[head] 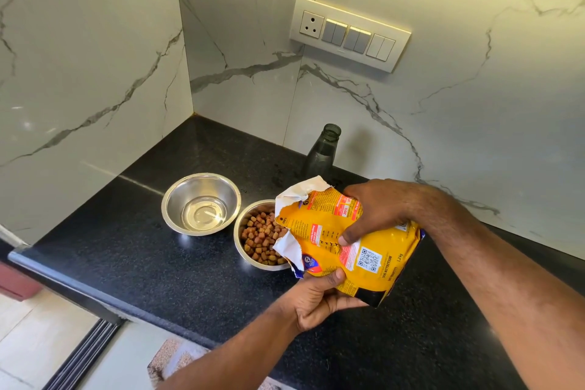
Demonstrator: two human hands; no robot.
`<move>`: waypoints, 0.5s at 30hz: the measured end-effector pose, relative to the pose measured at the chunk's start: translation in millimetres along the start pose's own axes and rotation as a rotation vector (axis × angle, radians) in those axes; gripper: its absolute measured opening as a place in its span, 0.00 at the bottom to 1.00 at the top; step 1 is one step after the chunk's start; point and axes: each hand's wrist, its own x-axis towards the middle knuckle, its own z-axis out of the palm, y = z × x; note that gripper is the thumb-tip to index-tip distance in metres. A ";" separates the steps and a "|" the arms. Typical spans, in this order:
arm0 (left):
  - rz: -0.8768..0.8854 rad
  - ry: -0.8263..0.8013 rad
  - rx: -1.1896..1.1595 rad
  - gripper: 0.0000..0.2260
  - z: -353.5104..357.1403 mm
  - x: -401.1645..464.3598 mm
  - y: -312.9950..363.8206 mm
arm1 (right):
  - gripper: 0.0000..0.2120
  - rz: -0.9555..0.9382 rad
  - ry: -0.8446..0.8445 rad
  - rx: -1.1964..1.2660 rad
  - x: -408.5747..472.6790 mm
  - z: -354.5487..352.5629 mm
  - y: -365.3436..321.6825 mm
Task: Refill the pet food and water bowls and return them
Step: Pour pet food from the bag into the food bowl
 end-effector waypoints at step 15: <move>0.018 -0.005 -0.017 0.40 0.5 1.0 -5.8 | 0.41 0.001 -0.018 -0.014 -1.0 -2.8 -2.3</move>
